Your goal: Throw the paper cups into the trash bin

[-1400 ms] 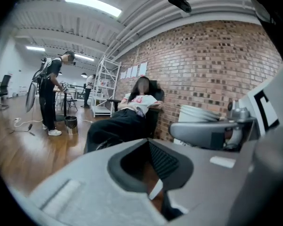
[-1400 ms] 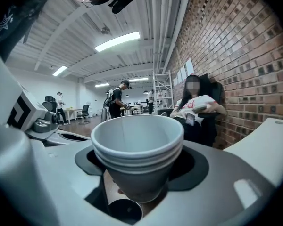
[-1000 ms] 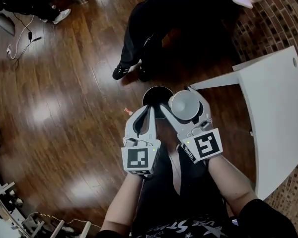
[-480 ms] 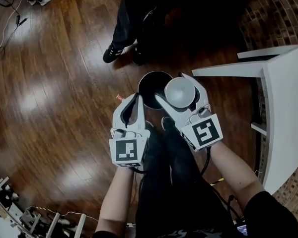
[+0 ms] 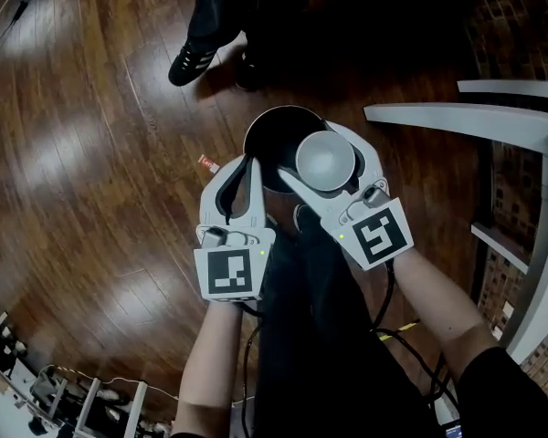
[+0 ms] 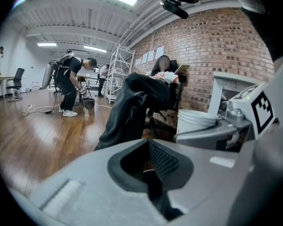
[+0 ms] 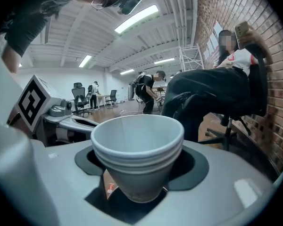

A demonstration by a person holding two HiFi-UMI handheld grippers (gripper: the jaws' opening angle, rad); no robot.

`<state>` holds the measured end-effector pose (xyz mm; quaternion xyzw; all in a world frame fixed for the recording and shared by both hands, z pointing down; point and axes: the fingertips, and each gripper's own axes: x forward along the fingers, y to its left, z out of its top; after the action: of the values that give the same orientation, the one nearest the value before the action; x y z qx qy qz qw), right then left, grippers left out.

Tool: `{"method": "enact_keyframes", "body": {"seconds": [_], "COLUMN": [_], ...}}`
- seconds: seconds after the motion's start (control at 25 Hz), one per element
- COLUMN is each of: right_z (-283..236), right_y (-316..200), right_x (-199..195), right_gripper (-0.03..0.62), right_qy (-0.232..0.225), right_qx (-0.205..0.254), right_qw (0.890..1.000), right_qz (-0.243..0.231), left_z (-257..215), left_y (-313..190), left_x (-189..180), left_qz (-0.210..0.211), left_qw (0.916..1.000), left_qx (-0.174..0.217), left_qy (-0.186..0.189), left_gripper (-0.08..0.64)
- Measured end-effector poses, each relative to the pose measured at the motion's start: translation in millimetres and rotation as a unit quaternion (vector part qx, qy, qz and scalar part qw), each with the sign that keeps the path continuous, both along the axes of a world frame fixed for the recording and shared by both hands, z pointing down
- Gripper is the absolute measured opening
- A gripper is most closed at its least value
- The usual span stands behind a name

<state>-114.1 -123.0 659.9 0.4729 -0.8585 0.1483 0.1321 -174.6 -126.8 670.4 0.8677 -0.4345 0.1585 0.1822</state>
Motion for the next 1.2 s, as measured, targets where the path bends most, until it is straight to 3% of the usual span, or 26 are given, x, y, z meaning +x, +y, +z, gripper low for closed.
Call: {"method": "enact_keyframes", "body": {"seconds": [0.28,0.48,0.64,0.92,1.2], "right_z": [74.4,123.6,151.9,185.5,207.4], "right_y": [11.9,25.9,28.8,35.3,35.9], "right_x": [-12.7,-18.0,-22.5,-37.4,-44.1], "right_gripper": [0.351,0.351,0.351,0.353,0.357], "right_qy": [0.010,-0.010,0.008,0.033,0.033], "right_qx": [-0.020,-0.049,-0.044,-0.056,-0.083], "right_qw": [0.999,0.998,0.998,0.995,0.992], "right_qz": [-0.031,-0.033,-0.048,-0.079,-0.088], "left_z": [57.9,101.4,129.4,150.7,154.7], "left_y": [5.9,15.9,19.2,21.0,20.1], "left_x": [-1.4,0.0,3.3,6.1,1.7], "left_qz": [0.019,0.027,0.036,0.044,0.020], "left_qw": [0.9997,0.9992,0.9986,0.9979,0.9981], "left_qx": [-0.014,-0.025,-0.027,-0.027,-0.037], "left_qy": [-0.009,-0.017,-0.027,-0.039,-0.045], "left_gripper": [0.005,0.005,0.005,0.005,0.005]}}
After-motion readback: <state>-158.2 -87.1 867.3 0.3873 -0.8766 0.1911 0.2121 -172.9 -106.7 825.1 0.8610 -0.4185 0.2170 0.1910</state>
